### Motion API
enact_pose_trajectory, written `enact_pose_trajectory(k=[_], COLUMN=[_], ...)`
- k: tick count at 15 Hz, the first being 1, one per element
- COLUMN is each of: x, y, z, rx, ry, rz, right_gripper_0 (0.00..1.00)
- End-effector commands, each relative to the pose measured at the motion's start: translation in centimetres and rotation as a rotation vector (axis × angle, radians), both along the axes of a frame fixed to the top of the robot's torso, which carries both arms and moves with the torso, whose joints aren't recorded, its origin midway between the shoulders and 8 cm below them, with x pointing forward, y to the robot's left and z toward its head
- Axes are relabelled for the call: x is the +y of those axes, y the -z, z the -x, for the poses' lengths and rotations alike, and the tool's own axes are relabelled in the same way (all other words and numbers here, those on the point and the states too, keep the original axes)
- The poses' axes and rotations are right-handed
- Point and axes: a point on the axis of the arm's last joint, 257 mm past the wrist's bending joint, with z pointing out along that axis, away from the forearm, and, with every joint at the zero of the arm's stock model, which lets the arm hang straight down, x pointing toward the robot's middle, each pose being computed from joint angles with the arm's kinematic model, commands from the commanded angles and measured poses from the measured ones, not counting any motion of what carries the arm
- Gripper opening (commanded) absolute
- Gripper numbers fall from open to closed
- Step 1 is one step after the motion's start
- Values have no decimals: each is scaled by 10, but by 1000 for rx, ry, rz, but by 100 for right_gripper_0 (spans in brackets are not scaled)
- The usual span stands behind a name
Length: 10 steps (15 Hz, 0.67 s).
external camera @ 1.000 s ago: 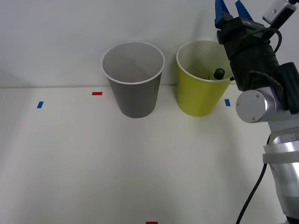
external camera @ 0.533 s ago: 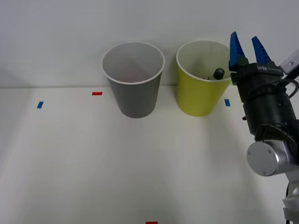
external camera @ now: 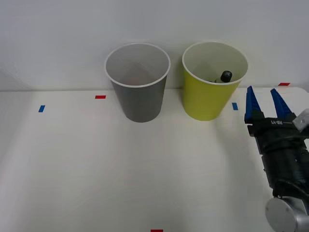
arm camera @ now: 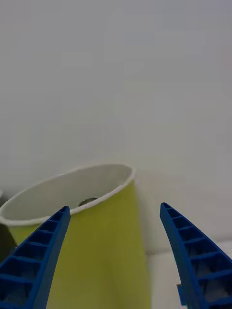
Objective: Put cans in the gray bin, plastic bottles in the light green bin
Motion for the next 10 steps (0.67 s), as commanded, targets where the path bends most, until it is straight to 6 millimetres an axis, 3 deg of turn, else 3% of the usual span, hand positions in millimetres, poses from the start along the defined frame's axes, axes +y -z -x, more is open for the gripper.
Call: enact_pose_trajectory(k=[1, 3, 7, 10], x=[15, 24, 24, 40], y=[24, 31, 55, 74], z=[18, 21, 34, 45], rx=[23, 32, 88, 133], ry=[32, 40, 78, 51], rz=[140, 114, 106, 80], right_gripper_0=[62, 62, 63, 63])
